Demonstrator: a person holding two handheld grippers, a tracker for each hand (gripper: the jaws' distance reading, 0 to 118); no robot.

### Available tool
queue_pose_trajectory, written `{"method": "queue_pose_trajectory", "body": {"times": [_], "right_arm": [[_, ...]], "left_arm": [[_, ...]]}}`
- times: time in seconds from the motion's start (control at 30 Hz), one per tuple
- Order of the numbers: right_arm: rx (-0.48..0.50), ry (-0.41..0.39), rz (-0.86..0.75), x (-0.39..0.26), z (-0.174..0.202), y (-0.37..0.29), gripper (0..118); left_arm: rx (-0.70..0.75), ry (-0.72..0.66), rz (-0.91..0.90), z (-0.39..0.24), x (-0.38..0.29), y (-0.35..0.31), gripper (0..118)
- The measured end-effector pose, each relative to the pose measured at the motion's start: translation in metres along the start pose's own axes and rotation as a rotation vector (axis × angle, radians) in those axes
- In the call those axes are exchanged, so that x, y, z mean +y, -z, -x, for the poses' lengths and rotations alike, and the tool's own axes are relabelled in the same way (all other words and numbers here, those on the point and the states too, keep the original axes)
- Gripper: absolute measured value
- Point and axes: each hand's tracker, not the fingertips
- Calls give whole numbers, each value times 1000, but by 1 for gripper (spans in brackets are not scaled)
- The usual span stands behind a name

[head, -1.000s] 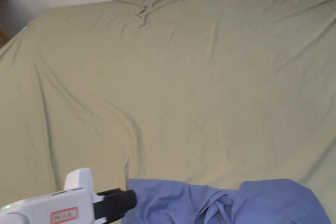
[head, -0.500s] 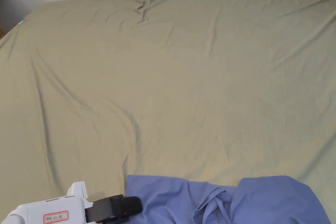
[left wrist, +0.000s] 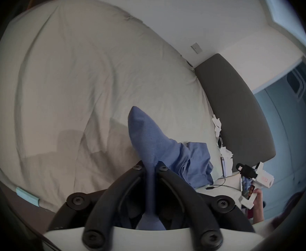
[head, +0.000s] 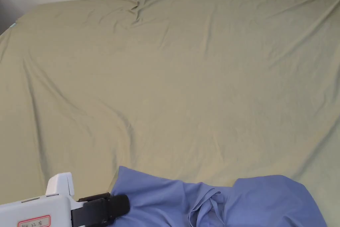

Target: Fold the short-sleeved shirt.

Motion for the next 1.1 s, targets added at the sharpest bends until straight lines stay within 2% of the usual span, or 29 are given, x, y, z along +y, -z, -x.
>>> {"method": "queue_pose_trajectory", "body": {"times": [0.07,0.2,0.3,0.43,0.47,0.53,0.63,0.7,0.83,0.87,0.9,0.93,0.97,1.03,1.07,1.1], "right_arm": [[7,9,-6,-1,-4,-1,1],[14,20,-10,-5,-13,-2,1],[10,38,-15,-6,-17,-4,1],[-2,61,-24,-11,-29,-7,1],[-5,61,-23,-12,-30,-9,1],[-16,67,-24,-12,-32,-15,1],[-33,74,-33,-14,-35,-24,1],[-42,77,-36,-14,-38,-28,1],[-60,80,-35,-16,-43,-31,1],[-61,79,-35,-16,-43,-31,1],[-61,78,-35,-15,-41,-31,1],[-61,76,-32,-15,-41,-30,1],[-61,74,-30,-14,-39,-28,1],[-51,73,-32,-14,-36,-26,1],[-43,75,-33,-14,-35,-24,1],[-38,75,-32,-14,-35,-23,1]], "left_arm": [[6,39,-21,-21,0,-7,8],[-9,-10,-5,-30,5,-7,8],[24,46,47,-67,6,19,8],[-146,66,143,-129,-5,85,8],[-160,118,178,-150,-9,109,8],[-130,218,235,-186,-22,150,8],[-166,195,303,-221,-39,205,8],[-191,196,349,-231,-48,231,8],[-132,204,361,-221,-59,263,11],[-162,156,378,-209,-59,266,16],[-202,100,395,-205,-55,267,26],[-255,37,391,-202,-52,263,38],[-290,-16,381,-202,-49,252,55],[-340,1,331,-193,-43,225,83],[-374,27,292,-188,-39,208,100],[-374,52,251,-183,-36,197,110]]}}
